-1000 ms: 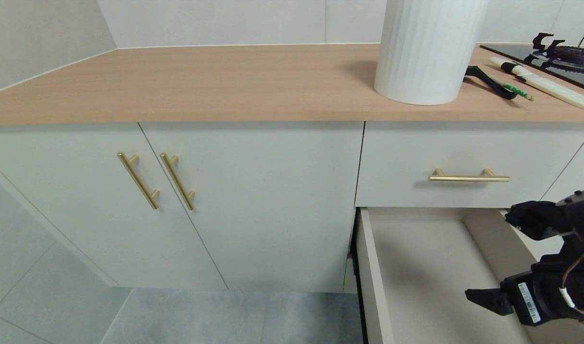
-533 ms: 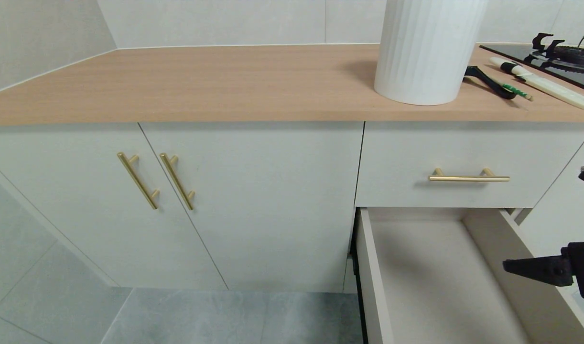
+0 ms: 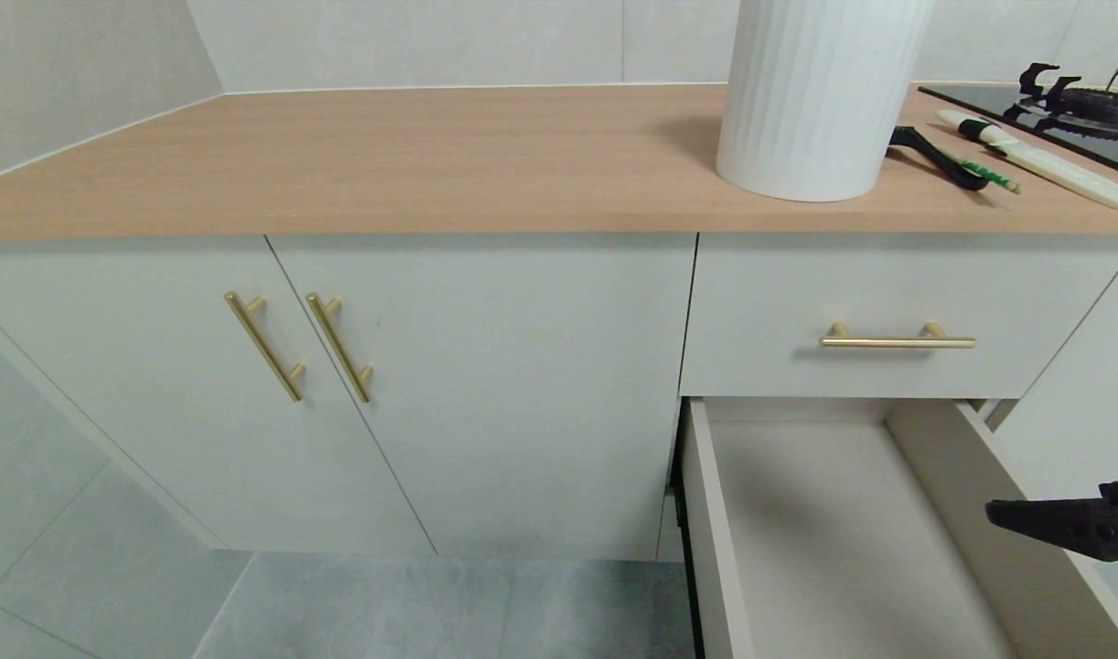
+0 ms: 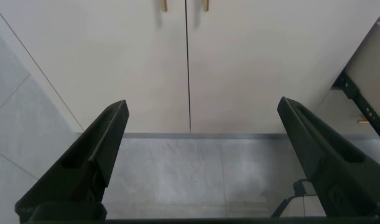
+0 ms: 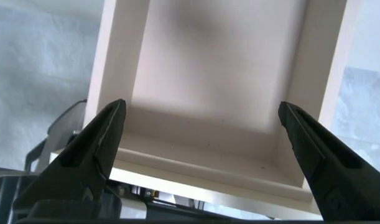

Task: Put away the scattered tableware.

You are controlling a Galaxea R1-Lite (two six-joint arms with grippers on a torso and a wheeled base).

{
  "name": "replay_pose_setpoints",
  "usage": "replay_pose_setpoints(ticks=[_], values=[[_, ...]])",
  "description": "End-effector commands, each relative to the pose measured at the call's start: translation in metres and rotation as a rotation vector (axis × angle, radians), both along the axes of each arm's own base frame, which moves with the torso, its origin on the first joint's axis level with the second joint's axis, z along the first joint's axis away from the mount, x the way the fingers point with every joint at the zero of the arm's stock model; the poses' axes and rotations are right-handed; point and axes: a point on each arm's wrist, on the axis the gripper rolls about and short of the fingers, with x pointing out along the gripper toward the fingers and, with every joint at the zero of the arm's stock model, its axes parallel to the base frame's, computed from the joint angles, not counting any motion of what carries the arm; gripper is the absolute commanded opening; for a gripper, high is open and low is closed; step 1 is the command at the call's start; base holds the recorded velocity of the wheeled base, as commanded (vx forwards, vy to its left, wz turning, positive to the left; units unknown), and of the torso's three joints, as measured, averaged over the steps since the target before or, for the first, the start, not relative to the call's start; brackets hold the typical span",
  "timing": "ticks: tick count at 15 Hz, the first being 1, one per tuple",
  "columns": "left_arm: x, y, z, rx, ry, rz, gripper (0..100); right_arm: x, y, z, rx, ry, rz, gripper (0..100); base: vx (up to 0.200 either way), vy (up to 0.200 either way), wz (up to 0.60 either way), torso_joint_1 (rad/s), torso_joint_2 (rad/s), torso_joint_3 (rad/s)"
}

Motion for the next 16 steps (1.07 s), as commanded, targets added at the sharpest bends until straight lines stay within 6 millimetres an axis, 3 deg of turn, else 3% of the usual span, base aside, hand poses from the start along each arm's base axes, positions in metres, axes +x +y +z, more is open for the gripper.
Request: replay_pose_setpoints(ticks=[1, 5, 10, 16], values=[[0.0000, 0.0000, 0.0000, 0.000, 0.000, 0.000, 100, -0.0001, 0.0000, -0.0003, 0.000, 0.000, 0.000, 100, 0.000, 0.000, 0.00, 0.061, -0.13, -0.032], [0.0000, 0.0000, 0.0000, 0.000, 0.000, 0.000, 100, -0.0005, -0.0002, -0.0013, -0.002, 0.002, 0.001, 100, 0.000, 0.000, 0.00, 0.144, -0.20, -0.224], [0.0000, 0.0000, 0.0000, 0.000, 0.000, 0.000, 100, -0.0006, -0.0003, -0.0029, -0.017, 0.005, 0.010, 100, 0.000, 0.000, 0.00, 0.115, -0.57, -0.257], [0.0000, 0.0000, 0.0000, 0.000, 0.000, 0.000, 100, -0.0007, -0.0004, -0.0044, -0.015, -0.011, 0.015, 100, 0.000, 0.000, 0.00, 0.282, -0.47, -0.259]])
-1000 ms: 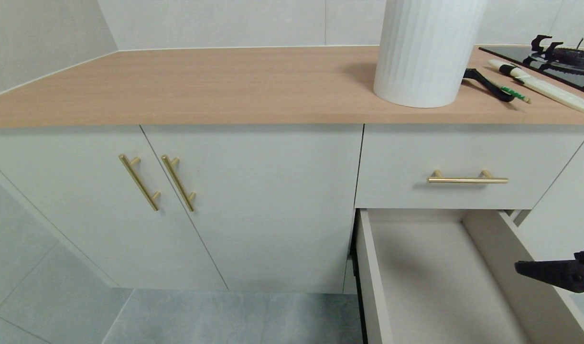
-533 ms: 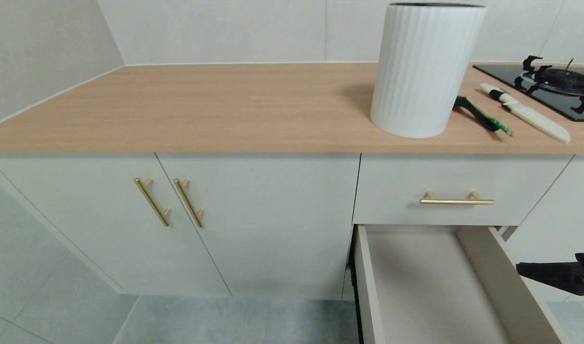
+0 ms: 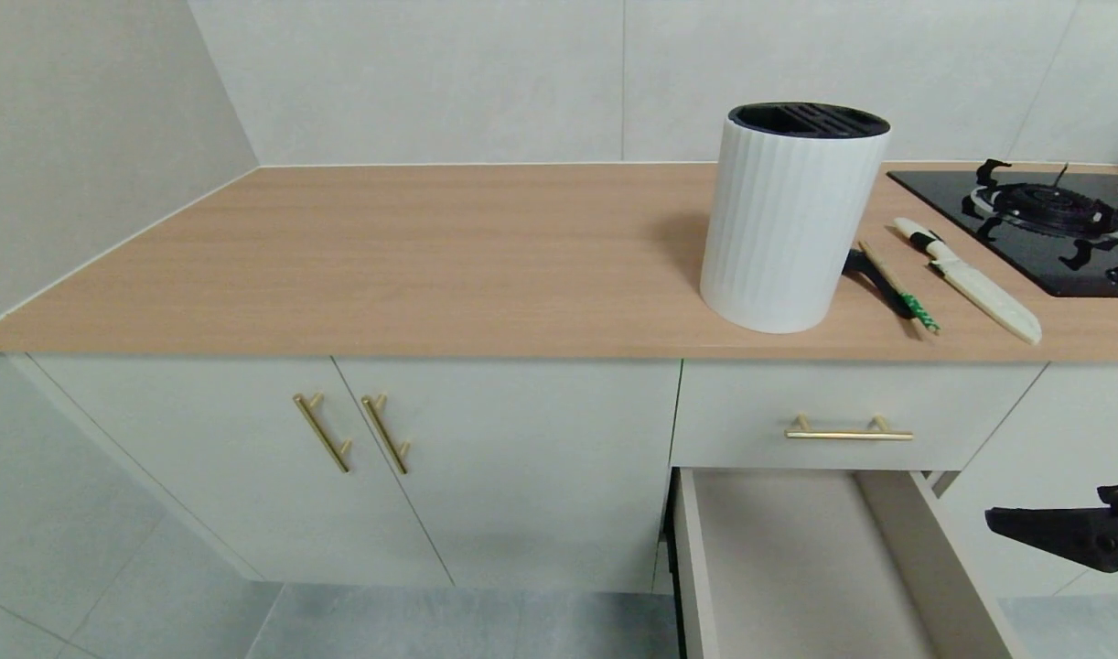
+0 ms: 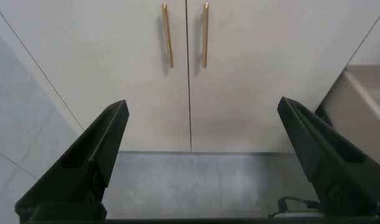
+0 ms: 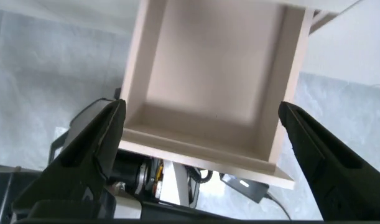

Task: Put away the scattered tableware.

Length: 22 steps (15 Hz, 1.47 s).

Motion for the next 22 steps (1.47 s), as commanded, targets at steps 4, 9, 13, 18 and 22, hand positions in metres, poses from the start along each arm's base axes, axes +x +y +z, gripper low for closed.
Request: replay_pose_setpoints(ticks=[4, 9, 13, 18, 22], values=[[0.000, 0.000, 0.000, 0.000, 0.000, 0.000, 100, 0.019, 0.008, 0.004, -0.019, -0.114, -0.005, 100, 0.000, 0.000, 0.00, 0.107, -0.21, -0.116], [0.000, 0.000, 0.000, 0.000, 0.000, 0.000, 100, 0.105, 0.011, 0.033, -0.020, -0.145, -0.176, 100, 0.000, 0.000, 0.00, 0.000, 0.00, 0.000], [0.000, 0.000, 0.000, 0.000, 0.000, 0.000, 100, 0.150, -0.003, 0.010, -0.045, -0.077, -0.267, 100, 0.000, 0.000, 0.00, 0.000, 0.00, 0.000], [0.000, 0.000, 0.000, 0.000, 0.000, 0.000, 100, 0.184, -0.007, -0.010, -0.035, -0.104, -0.307, 100, 0.000, 0.000, 0.00, 0.000, 0.00, 0.000], [0.000, 0.000, 0.000, 0.000, 0.000, 0.000, 100, 0.194, -0.005, -0.015, -0.027, -0.122, -0.311, 100, 0.000, 0.000, 0.00, 0.000, 0.00, 0.000]])
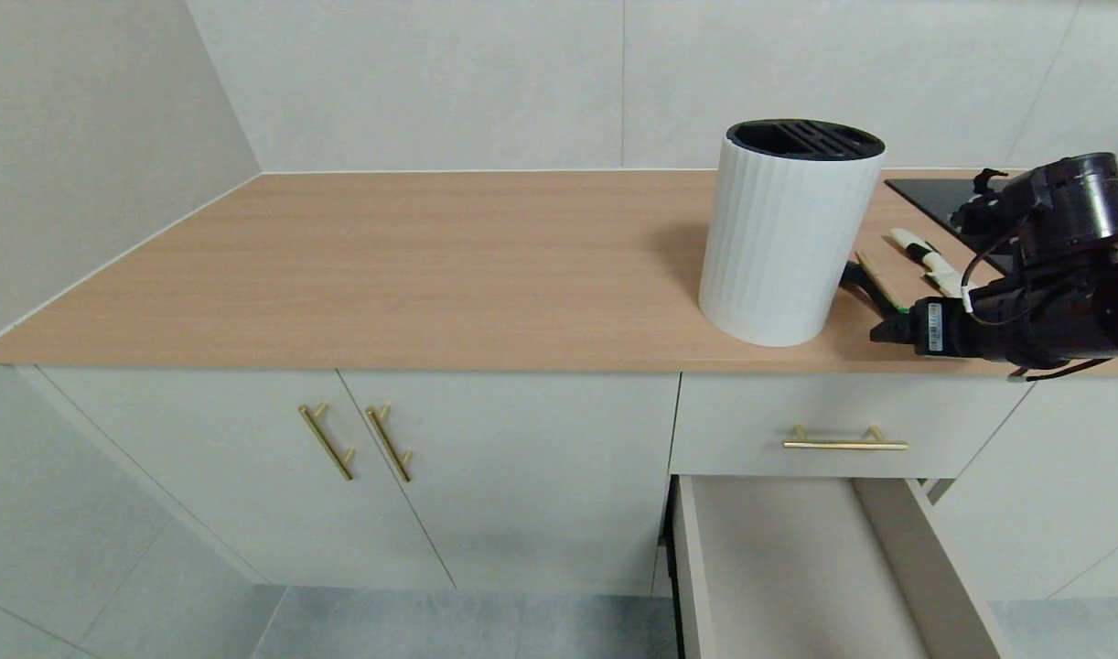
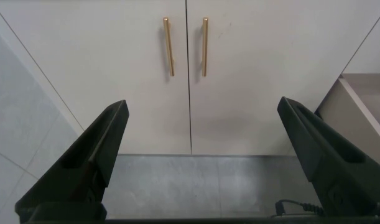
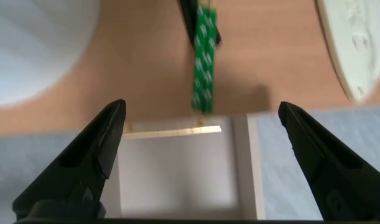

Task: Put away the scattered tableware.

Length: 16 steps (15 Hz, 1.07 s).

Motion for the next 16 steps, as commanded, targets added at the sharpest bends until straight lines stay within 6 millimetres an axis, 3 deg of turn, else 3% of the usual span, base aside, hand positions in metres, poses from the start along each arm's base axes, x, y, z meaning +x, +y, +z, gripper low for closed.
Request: replay_pose_setpoints(ticks=[1, 6, 7, 11, 16], values=[[0.000, 0.000, 0.000, 0.000, 0.000, 0.000, 100, 0.009, 0.001, -0.008, 0.000, -0.004, -0.002, 100, 0.000, 0.000, 0.00, 0.000, 0.00, 0.000], [0.000, 0.000, 0.000, 0.000, 0.000, 0.000, 100, 0.012, 0.002, -0.011, 0.005, -0.024, -0.003, 100, 0.000, 0.000, 0.00, 0.000, 0.00, 0.000], [0.000, 0.000, 0.000, 0.000, 0.000, 0.000, 100, 0.012, 0.002, -0.012, 0.007, -0.023, -0.002, 0, 0.000, 0.000, 0.00, 0.000, 0.00, 0.000], [0.000, 0.000, 0.000, 0.000, 0.000, 0.000, 100, 0.013, 0.002, -0.014, 0.005, -0.016, -0.001, 0, 0.000, 0.000, 0.00, 0.000, 0.00, 0.000], [0.000, 0.000, 0.000, 0.000, 0.000, 0.000, 100, 0.006, -0.001, -0.002, 0.011, -0.052, -0.009, 0, 0.000, 0.000, 0.00, 0.000, 0.00, 0.000]])
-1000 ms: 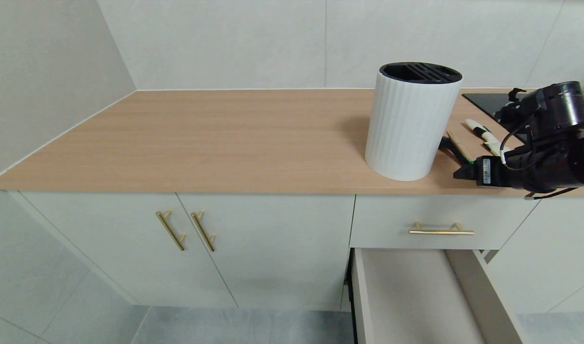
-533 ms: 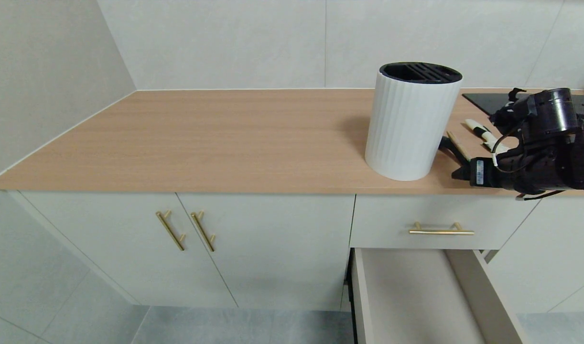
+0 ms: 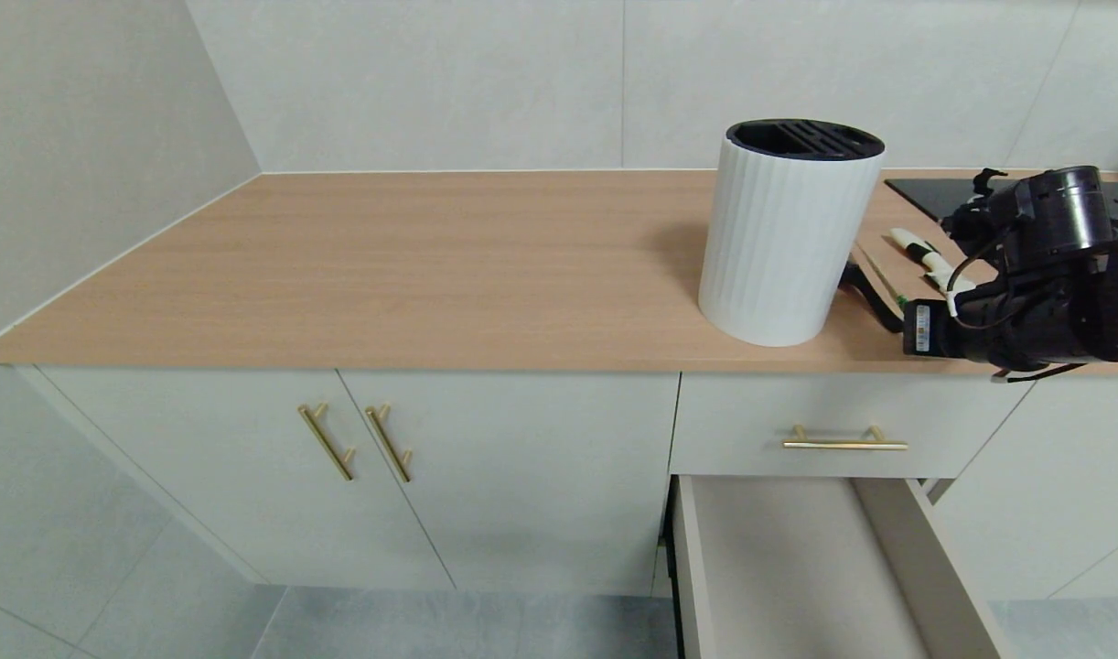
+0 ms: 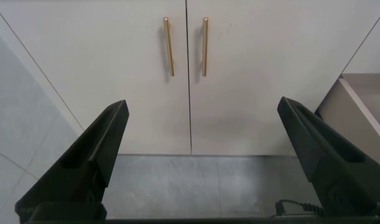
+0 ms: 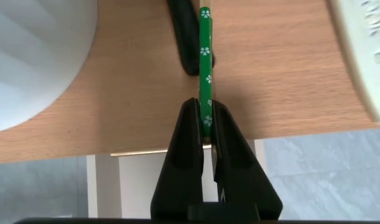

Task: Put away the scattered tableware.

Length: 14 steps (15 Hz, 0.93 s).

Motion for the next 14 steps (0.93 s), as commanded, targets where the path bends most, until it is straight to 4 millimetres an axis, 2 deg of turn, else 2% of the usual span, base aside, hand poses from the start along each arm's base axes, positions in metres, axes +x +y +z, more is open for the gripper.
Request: replay_pose_setpoints(ticks=[1, 5, 8, 9, 10, 11, 13, 14], values=[[0.000, 0.000, 0.000, 0.000, 0.000, 0.000, 100, -0.005, -0.001, 0.007, 0.003, -0.020, -0.001, 0, 0.000, 0.000, 0.00, 0.000, 0.00, 0.000], [0.000, 0.000, 0.000, 0.000, 0.000, 0.000, 100, -0.027, -0.005, 0.027, 0.030, -0.084, -0.004, 0, 0.000, 0.000, 0.00, 0.000, 0.00, 0.000], [0.000, 0.000, 0.000, 0.000, 0.000, 0.000, 100, -0.081, -0.013, 0.054, 0.098, -0.172, 0.061, 0, 0.000, 0.000, 0.00, 0.000, 0.00, 0.000], [0.000, 0.000, 0.000, 0.000, 0.000, 0.000, 100, -0.089, -0.014, 0.056, 0.102, -0.174, 0.070, 0, 0.000, 0.000, 0.00, 0.000, 0.00, 0.000], [0.000, 0.000, 0.000, 0.000, 0.000, 0.000, 100, -0.121, -0.018, 0.060, 0.110, -0.146, 0.106, 0, 0.000, 0.000, 0.00, 0.000, 0.00, 0.000], [0.000, 0.000, 0.000, 0.000, 0.000, 0.000, 100, -0.144, -0.020, 0.062, 0.110, -0.096, 0.131, 0, 0.000, 0.000, 0.00, 0.000, 0.00, 0.000], [0.000, 0.000, 0.000, 0.000, 0.000, 0.000, 100, -0.179, -0.023, 0.063, 0.132, -0.001, 0.203, 0, 0.000, 0.000, 0.00, 0.000, 0.00, 0.000], [0.000, 0.000, 0.000, 0.000, 0.000, 0.000, 100, -0.188, -0.024, 0.061, 0.135, 0.037, 0.216, 0, 0.000, 0.000, 0.00, 0.000, 0.00, 0.000]])
